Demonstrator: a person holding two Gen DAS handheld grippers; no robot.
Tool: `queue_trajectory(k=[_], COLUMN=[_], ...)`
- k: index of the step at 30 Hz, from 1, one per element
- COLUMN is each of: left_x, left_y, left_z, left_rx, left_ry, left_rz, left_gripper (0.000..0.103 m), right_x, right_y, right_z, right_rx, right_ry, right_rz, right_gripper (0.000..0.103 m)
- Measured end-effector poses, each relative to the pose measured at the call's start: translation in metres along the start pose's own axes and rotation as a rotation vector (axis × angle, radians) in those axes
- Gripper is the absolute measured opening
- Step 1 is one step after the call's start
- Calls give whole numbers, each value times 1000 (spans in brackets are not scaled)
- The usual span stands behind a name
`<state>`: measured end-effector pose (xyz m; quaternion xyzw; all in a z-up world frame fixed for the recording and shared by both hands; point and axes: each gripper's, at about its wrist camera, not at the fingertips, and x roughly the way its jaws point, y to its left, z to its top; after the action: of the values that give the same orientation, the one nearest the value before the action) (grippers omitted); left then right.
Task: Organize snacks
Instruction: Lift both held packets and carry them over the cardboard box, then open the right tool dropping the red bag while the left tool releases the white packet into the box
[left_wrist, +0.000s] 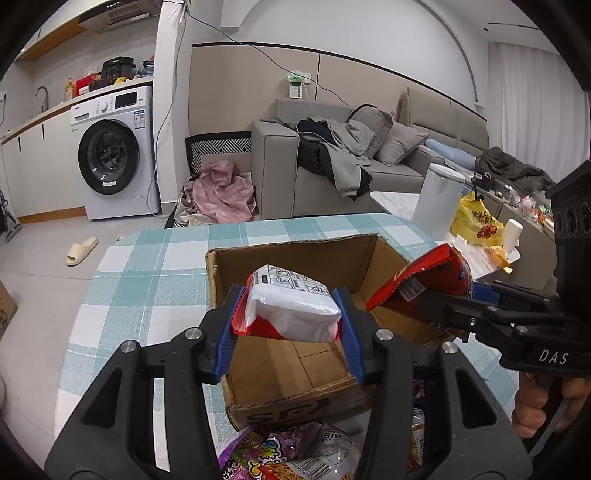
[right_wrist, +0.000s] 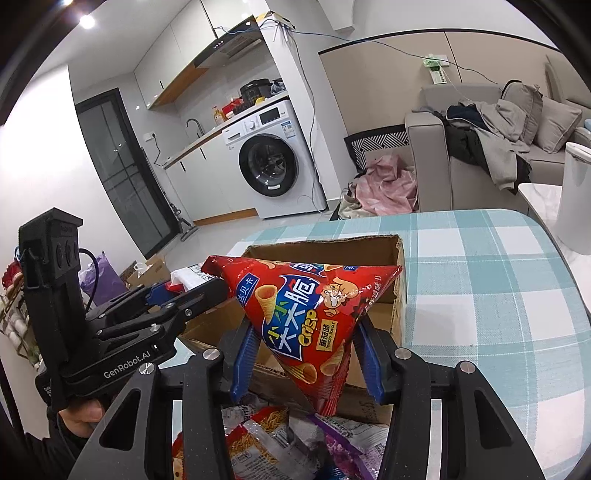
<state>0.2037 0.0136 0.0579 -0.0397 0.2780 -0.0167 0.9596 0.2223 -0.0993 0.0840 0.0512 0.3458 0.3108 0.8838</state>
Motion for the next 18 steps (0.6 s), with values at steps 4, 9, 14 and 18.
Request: queue_trajectory(k=[4, 9, 14, 18], left_x=[13, 20, 20, 7], left_y=[-2, -1, 7, 11], left_z=[-5, -10, -14, -16], left_rx=[11, 0, -45, -62], left_ry=[29, 42, 72, 42], left_rz=[2, 3, 3, 1], left_gripper=[46, 47, 64, 83], right_x=[7, 12, 3, -1], right_y=[-6, -8, -5, -5], right_z=[0, -1, -2, -1], right_rx=[7, -11, -32, -38], right_ry=[15, 14, -9, -16], right_rz=[-7, -29, -44, -38], right_gripper=[49, 51, 56, 66])
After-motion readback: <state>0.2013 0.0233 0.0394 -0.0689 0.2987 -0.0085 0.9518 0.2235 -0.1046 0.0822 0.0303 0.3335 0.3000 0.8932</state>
